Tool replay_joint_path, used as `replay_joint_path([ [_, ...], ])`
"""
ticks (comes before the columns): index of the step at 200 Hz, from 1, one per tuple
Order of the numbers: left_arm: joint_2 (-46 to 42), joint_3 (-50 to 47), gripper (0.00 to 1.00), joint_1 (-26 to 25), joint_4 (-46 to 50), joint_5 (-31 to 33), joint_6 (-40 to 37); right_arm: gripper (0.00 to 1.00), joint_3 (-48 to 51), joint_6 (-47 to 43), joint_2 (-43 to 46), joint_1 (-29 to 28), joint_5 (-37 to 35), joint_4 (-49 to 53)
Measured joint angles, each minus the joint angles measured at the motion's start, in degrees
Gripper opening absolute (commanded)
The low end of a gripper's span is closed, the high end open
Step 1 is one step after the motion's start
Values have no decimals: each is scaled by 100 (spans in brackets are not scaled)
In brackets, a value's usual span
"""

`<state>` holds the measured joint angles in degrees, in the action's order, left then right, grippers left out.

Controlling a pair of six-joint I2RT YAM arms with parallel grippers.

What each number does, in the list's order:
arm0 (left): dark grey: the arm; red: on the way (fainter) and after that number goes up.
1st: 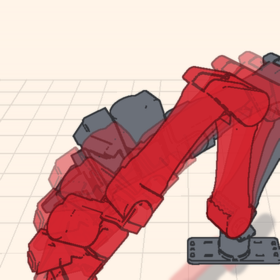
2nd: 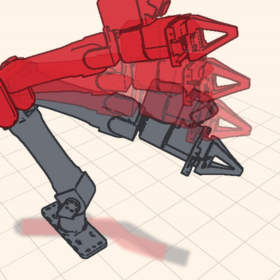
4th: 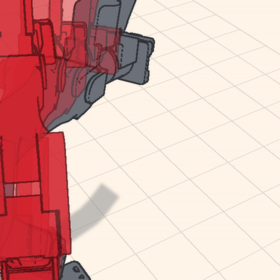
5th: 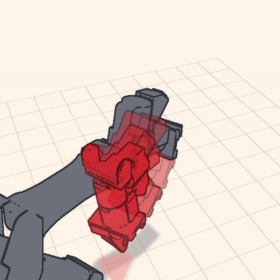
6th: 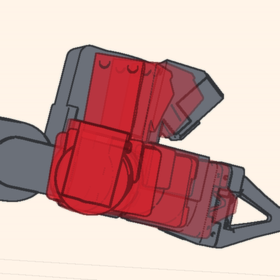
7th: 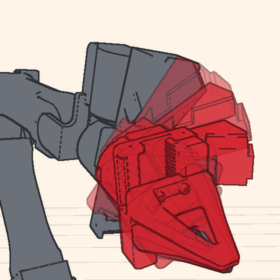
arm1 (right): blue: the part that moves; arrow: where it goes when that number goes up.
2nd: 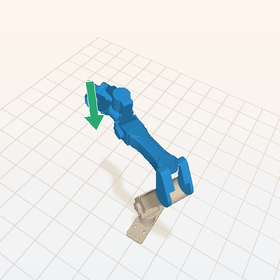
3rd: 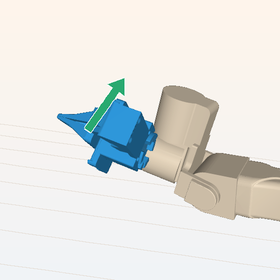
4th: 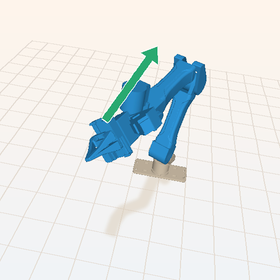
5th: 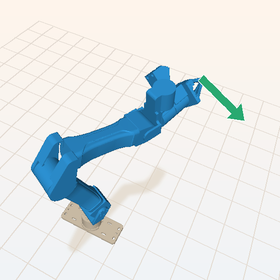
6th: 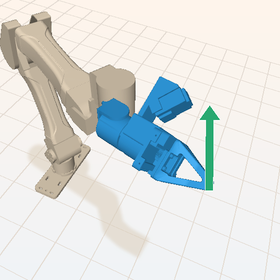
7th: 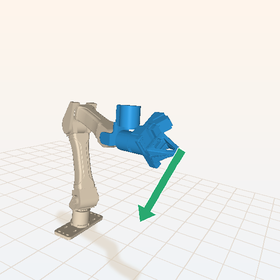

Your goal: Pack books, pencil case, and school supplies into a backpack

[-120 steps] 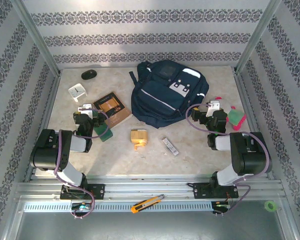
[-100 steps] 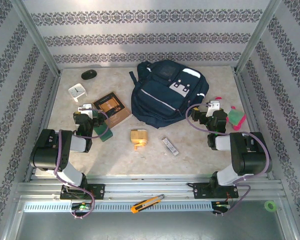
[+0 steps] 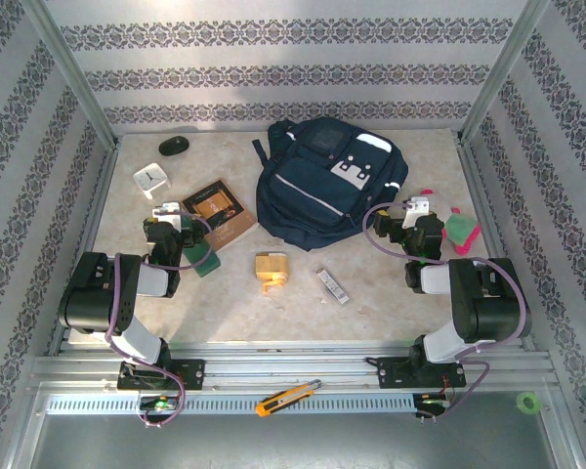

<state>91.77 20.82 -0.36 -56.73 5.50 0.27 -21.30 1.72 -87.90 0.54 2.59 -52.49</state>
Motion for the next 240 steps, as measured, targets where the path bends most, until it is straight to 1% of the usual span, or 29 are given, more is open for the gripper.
replay_joint_path([
  [66, 0, 0, 100, 0, 0, -83, 0, 98, 0, 0, 0, 0, 0, 0],
  [87, -52, -24, 98, 0, 7, -219, -15, 98, 0, 2, 55, 0, 0, 90],
  [102, -363, -26, 94, -2, 313, -328, -33, 98, -50, 35, 428, 0, -7, 634],
  [118, -898, 153, 91, -11, 992, -474, -85, 98, -350, 337, 1080, 0, -129, 1655],
  [126, -1137, 400, 89, -33, 1416, -535, -83, 98, -671, 627, 1445, 13, -229, 2321],
  [143, -1405, 1056, 82, -74, 2100, -667, 52, 98, -1303, 1191, 1971, 63, -299, 3375],
  [156, -1432, 1628, 78, -127, 2614, -756, 249, 98, -1639, 1589, 2286, 142, -177, 3982],
  [169, -1292, 2291, 75, -251, 3206, -839, 452, 98, -1722, 2013, 2542, 221, 22, 4382],
  [178, -1093, 2745, 73, -365, 3576, -881, 564, 98, -1670, 2411, 2708, 278, 190, 4638],
  [203, -238, 4120, 68, -785, 4658, -1117, 841, 98, -1196, 3445, 2931, 404, 743, 4872],
  [225, 649, 5080, 66, -1099, 5423, -1392, 1080, 98, -1132, 4087, 2592, 404, 1274, 5257],
  [240, 1235, 5576, 67, -1244, 5858, -1521, 1231, 98, -1204, 4387, 2262, 238, 1580, 5436],
])
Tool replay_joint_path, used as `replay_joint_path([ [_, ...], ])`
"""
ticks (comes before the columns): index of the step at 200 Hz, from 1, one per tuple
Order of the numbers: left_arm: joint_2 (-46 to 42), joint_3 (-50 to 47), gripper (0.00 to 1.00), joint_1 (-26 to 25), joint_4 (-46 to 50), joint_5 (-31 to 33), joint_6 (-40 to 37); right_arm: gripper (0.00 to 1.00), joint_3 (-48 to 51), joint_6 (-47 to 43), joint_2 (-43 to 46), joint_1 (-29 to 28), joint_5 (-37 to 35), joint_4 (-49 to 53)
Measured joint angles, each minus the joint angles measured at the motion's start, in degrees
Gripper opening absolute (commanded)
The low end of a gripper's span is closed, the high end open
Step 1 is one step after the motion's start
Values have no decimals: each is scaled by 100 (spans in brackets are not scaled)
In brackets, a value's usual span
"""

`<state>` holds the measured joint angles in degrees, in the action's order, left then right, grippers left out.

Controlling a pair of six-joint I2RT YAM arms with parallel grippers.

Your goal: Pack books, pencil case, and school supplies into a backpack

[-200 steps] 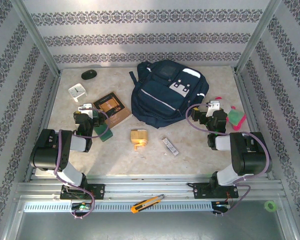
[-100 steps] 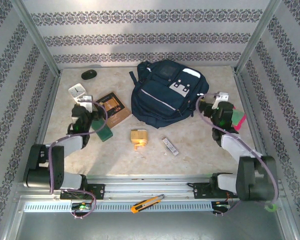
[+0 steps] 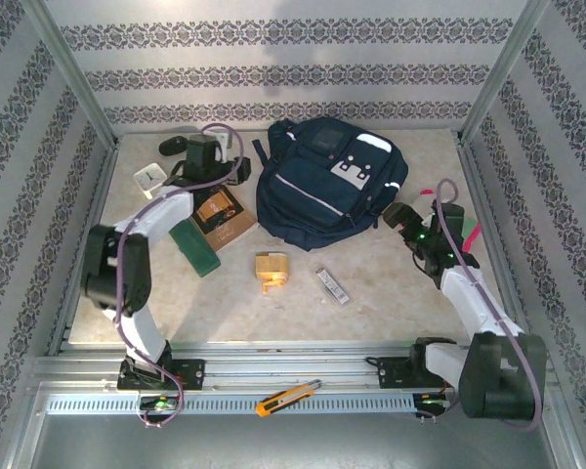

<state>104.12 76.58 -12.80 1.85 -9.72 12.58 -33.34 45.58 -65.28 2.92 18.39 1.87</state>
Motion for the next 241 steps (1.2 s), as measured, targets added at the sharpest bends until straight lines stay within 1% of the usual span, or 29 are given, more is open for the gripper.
replay_joint_path([
  [22, 750, 522, 67, -111, 398, -232, 219, 98, -232, 293, -446, -424, 229, 146],
  [45, 1351, 872, 67, -166, 573, -490, 466, 79, -638, 518, -1008, -745, 306, 177],
  [58, 1600, 1025, 64, -205, 634, -605, 570, 72, -905, 581, -1381, -791, 339, 179],
  [66, 1725, 1108, 59, -247, 651, -671, 621, 70, -1058, 584, -1602, -796, 334, 175],
  [79, 1873, 1209, 48, -319, 678, -684, 682, 68, -1263, 608, -1915, -796, 306, 177],
  [92, 1945, 1248, 33, -385, 695, -680, 715, 66, -1421, 616, -2173, -796, 240, 186],
  [111, 1961, 1250, 14, -476, 704, -654, 743, 60, -1637, 573, -2546, -802, 192, 223],
  [136, 1928, 1167, 0, -525, 651, -573, 737, 54, -1853, 494, -3008, -879, 96, 221],
  [149, 1812, 975, 0, -525, 555, -546, 717, 53, -1934, 455, -3193, -927, 74, 214],
  [176, 1255, 195, 0, -560, 466, -431, 715, 51, -2052, 387, -3449, -1095, 48, 166],
  [241, -284, -1707, 0, -612, 393, 70, 905, 51, -1963, 402, -3462, -1670, -105, -118],
])
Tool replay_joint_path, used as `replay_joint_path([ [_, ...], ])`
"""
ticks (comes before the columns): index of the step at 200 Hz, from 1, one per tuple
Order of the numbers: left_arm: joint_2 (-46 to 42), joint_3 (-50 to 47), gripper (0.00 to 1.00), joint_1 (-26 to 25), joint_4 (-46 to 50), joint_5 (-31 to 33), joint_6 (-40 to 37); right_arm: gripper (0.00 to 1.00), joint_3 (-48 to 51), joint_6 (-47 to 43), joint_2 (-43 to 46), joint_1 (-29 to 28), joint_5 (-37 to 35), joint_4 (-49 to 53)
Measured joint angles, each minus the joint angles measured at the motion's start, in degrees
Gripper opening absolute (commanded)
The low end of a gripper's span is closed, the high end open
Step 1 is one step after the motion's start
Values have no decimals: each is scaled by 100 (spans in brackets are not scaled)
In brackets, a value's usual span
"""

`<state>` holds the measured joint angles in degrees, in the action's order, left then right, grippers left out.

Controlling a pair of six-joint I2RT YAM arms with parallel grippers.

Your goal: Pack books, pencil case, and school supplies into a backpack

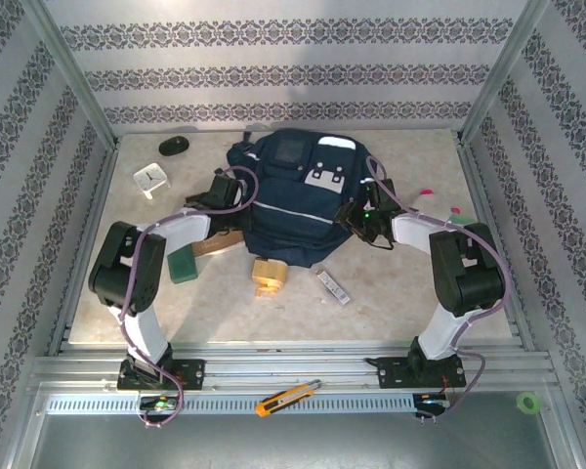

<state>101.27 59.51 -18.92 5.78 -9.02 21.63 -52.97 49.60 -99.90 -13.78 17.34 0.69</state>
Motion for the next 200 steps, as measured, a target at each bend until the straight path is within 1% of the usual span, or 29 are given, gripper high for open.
replay_joint_path([
  [49, -999, -1051, 0, -22, 22, 457, 254, 53, 184, 142, 0, -634, -291, -426],
  [59, -1220, -1237, 4, -22, 50, 529, 293, 54, 195, 151, 0, -741, -321, -492],
  [71, -1488, -1443, 15, -24, 109, 612, 313, 55, 205, 146, 7, -835, -356, -555],
  [90, -2055, -1718, 44, -68, 293, 658, 275, 59, 341, 116, 205, -938, -428, -625],
  [97, -2297, -1773, 51, -109, 382, 656, 234, 61, 415, 85, 385, -953, -448, -584],
  [104, -2516, -1784, 61, -146, 459, 640, 195, 63, 476, 26, 597, -964, -476, -518],
  [109, -2695, -1784, 66, -177, 481, 629, 138, 63, 501, -26, 734, -964, -492, -470],
  [116, -2951, -1781, 66, -201, 483, 586, 7, 64, 522, -111, 1023, -964, -533, -367],
  [130, -3368, -1759, 66, -208, 492, 450, -365, 66, 531, -304, 1596, -962, -610, -177],
  [141, -3615, -1694, 67, -210, 490, 267, -813, 66, 557, -452, 2052, -962, -636, -87],
  [158, -3700, -1558, 68, -210, 472, -48, -1561, 67, 750, -647, 2717, -966, -634, -42],
  [178, -3499, -1375, 67, -210, 446, -612, -2743, 68, 1113, -852, 3322, -1019, -592, -37],
  [180, -3442, -1351, 67, -210, 448, -723, -2955, 68, 1156, -896, 3377, -1034, -590, -37],
  [200, -2918, -1143, 67, -240, 472, -1421, -4382, 68, 1384, -1182, 3582, -1049, -540, -20],
])
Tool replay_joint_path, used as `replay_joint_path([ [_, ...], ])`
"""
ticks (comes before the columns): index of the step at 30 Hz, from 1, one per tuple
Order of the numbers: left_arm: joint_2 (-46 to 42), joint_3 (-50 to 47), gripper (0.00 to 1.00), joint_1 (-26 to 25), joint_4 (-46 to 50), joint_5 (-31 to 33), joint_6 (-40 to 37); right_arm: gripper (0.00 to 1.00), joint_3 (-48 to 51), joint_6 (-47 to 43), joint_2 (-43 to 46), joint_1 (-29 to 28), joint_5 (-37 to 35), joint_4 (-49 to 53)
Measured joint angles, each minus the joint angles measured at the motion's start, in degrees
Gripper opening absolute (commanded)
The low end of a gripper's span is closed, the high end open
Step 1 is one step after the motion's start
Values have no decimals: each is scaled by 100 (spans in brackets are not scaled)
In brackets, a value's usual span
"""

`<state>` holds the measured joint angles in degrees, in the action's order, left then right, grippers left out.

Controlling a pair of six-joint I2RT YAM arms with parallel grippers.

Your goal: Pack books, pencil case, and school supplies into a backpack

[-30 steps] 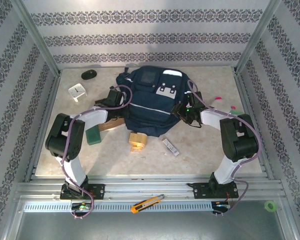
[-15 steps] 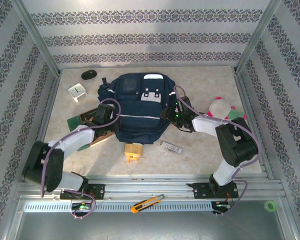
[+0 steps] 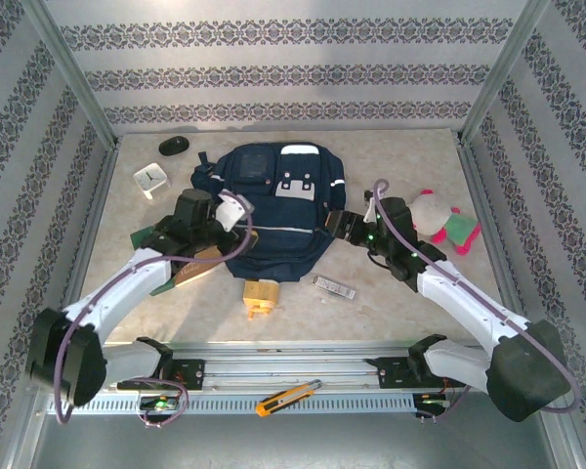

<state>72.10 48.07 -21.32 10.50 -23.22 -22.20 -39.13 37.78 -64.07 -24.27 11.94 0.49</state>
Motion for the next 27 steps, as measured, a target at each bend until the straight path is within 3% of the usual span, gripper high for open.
replay_joint_path([
  [5, 695, 120, 69, -125, 98, -588, -1519, 69, 133, -365, 63, 0, 9, -13],
  [9, 1252, 546, 74, -238, 323, -605, -2358, 69, 264, -636, 122, 0, 0, -219],
  [13, 2371, 1202, 77, -422, 90, -367, -2903, 70, 420, -785, 153, 0, -11, -437],
  [20, 2811, 1307, 80, -424, -33, -173, -3397, 70, 833, -778, 160, 0, -61, -846],
  [21, 2863, 1333, 77, -424, -96, -125, -3427, 71, 887, -774, 160, 0, -70, -876],
  [23, 2957, 1349, 62, -424, -221, -42, -3467, 71, 957, -761, 160, 0, -103, -940],
  [25, 3010, 1349, 25, -450, -256, 15, -3458, 71, 979, -776, 153, 0, -131, -988],
  [27, 3008, 1344, 6, -470, -326, 74, -3438, 71, 977, -813, 114, 4, -166, -1023],
])
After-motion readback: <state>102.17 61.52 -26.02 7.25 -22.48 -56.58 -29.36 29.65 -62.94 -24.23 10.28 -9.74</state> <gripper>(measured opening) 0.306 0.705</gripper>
